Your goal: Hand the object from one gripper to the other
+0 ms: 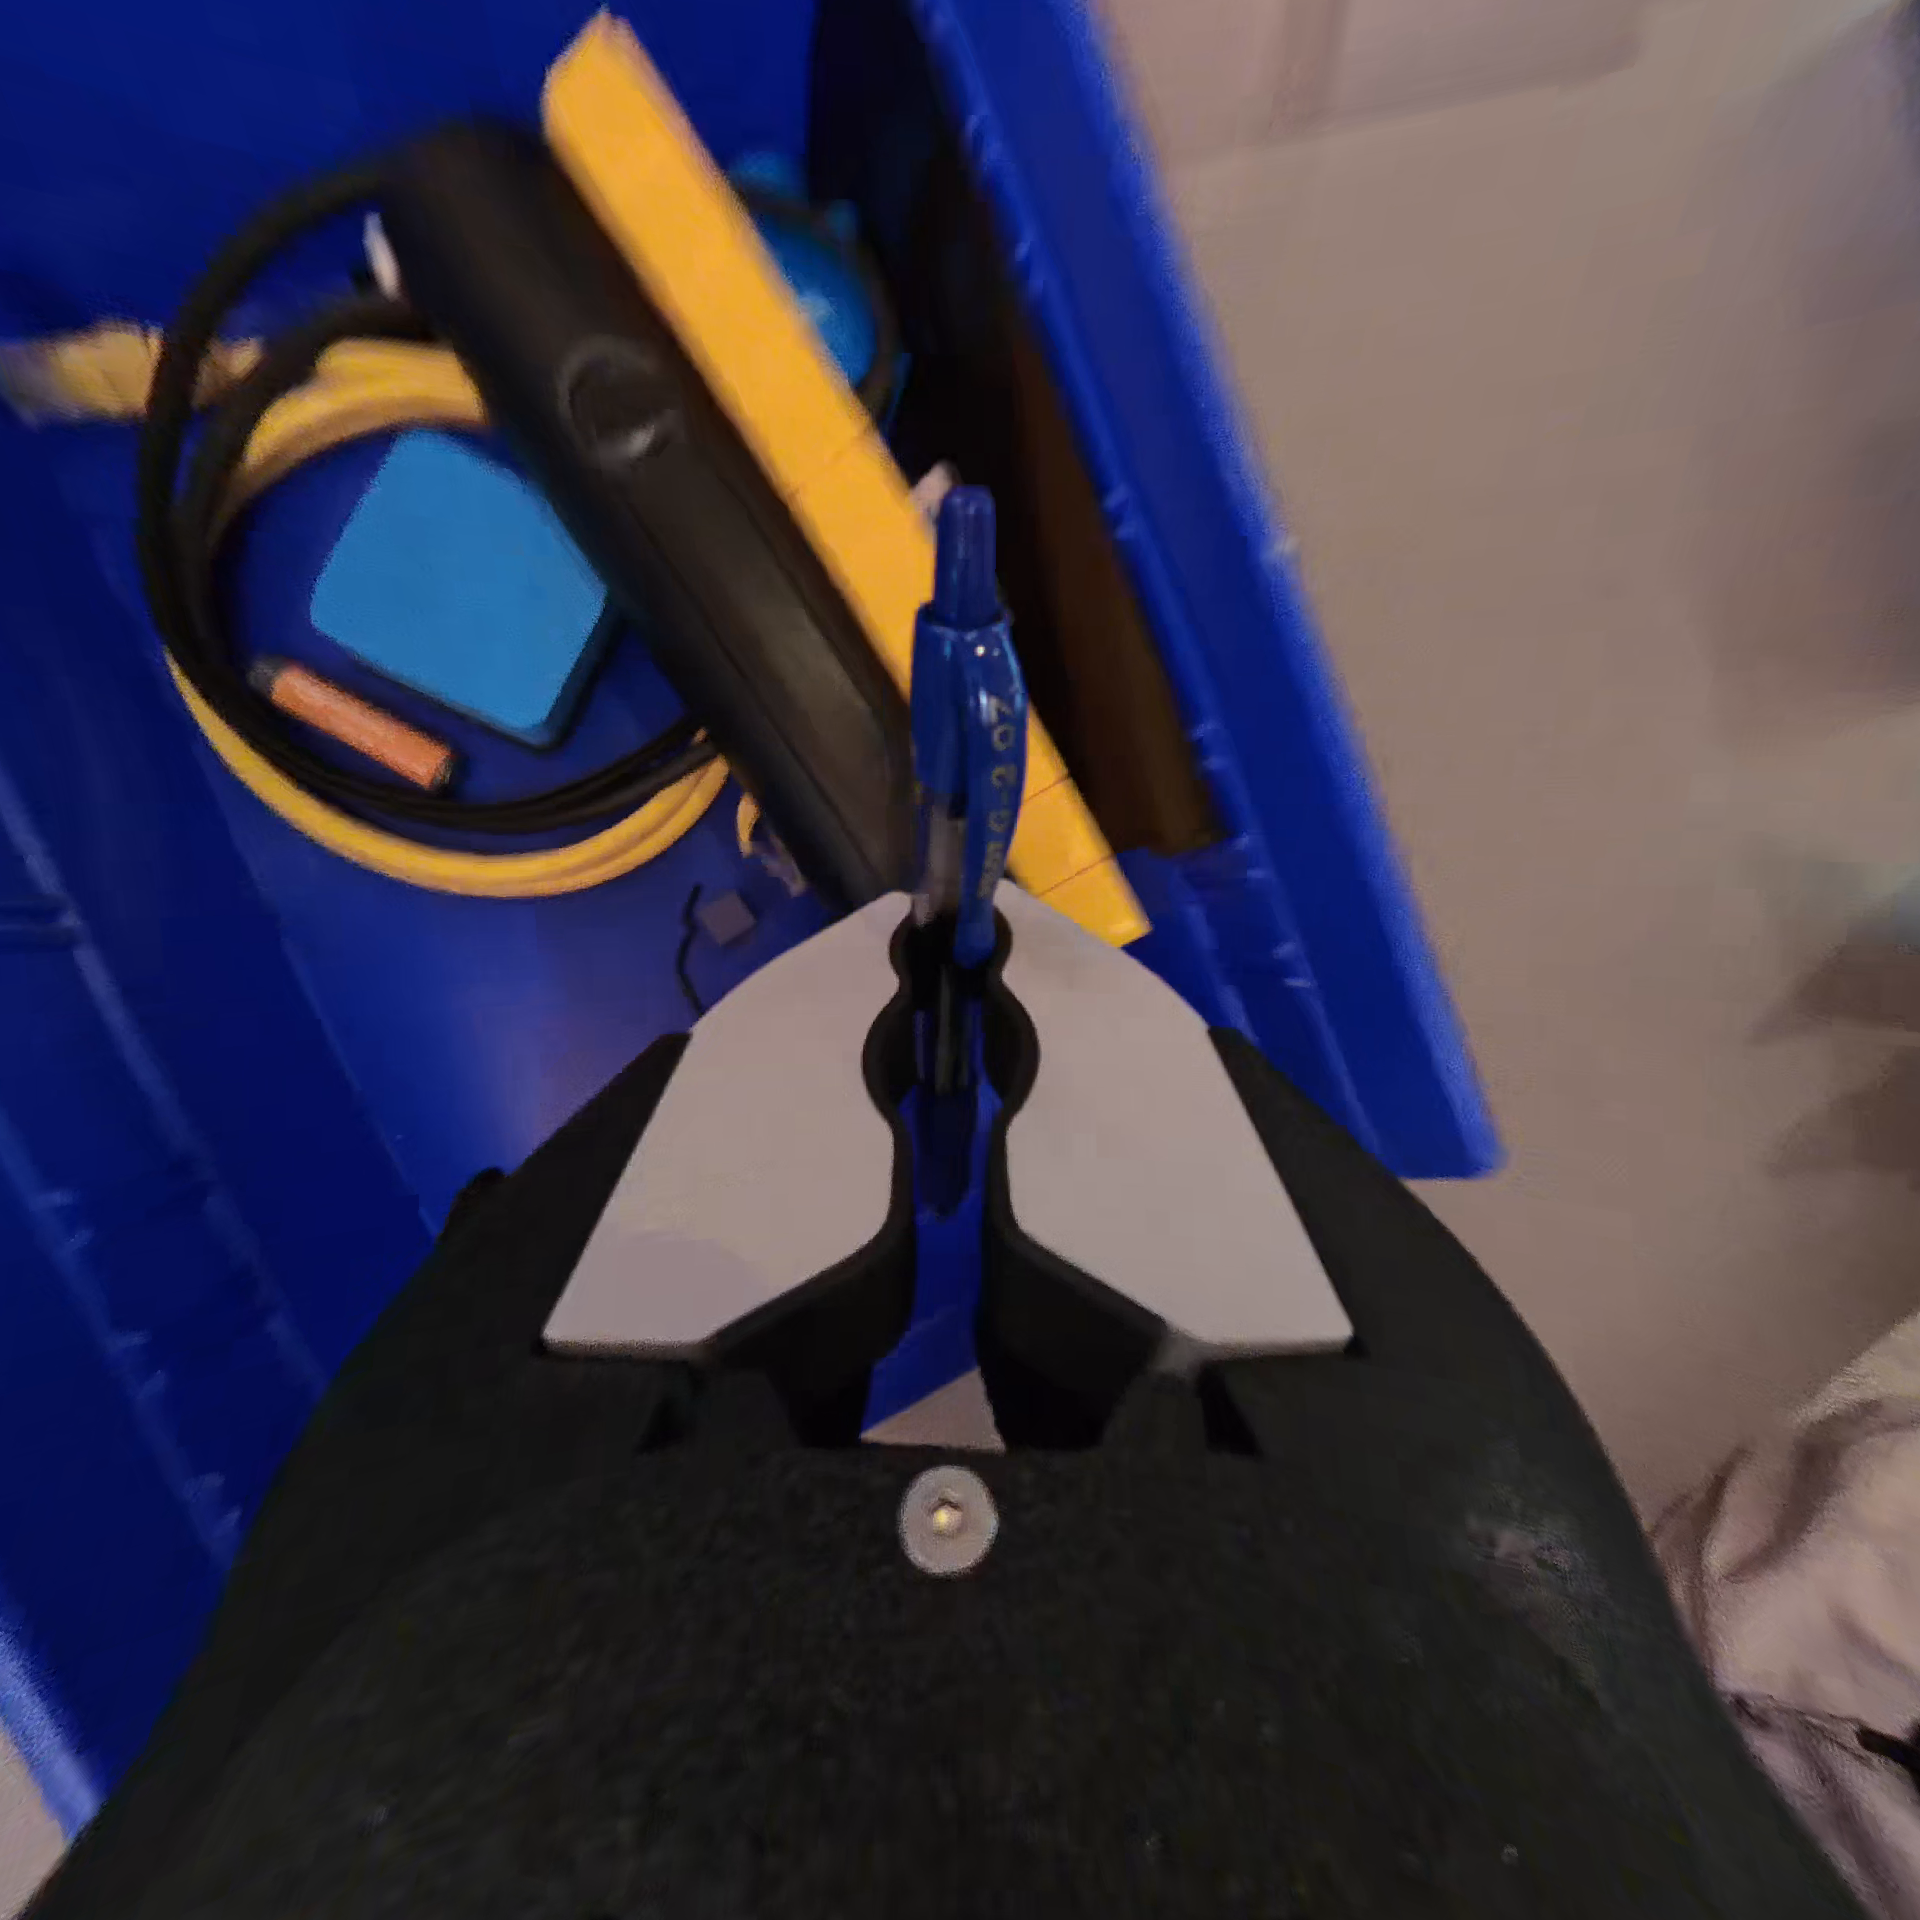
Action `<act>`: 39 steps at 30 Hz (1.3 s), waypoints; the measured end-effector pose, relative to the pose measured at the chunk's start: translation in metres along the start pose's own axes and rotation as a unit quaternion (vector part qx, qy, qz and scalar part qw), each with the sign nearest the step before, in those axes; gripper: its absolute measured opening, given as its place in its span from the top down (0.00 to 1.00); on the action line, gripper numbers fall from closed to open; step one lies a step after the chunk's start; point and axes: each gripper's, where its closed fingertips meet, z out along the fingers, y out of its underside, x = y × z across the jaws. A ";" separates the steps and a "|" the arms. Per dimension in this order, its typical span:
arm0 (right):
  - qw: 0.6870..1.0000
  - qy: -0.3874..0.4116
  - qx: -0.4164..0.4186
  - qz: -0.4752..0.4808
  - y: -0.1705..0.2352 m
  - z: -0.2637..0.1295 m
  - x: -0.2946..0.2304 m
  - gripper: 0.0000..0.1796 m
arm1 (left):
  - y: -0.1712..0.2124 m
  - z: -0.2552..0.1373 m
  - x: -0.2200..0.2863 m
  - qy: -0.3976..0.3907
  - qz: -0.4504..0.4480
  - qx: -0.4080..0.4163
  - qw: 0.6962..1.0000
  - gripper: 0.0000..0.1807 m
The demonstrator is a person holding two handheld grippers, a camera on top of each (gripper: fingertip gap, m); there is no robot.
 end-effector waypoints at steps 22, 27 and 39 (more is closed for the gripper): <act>0.989 -0.041 0.041 -0.139 -0.047 0.049 -0.004 1.00 | -0.030 0.003 0.276 0.487 0.019 0.097 0.868 0.96; 0.991 -0.120 0.061 -0.016 -0.046 0.038 -0.013 0.82 | -0.024 0.015 0.279 0.470 0.033 0.123 0.874 0.96; 0.981 0.088 -0.018 -0.173 -0.023 0.030 0.016 0.94 | 0.002 0.024 0.270 0.406 0.024 0.181 0.896 0.84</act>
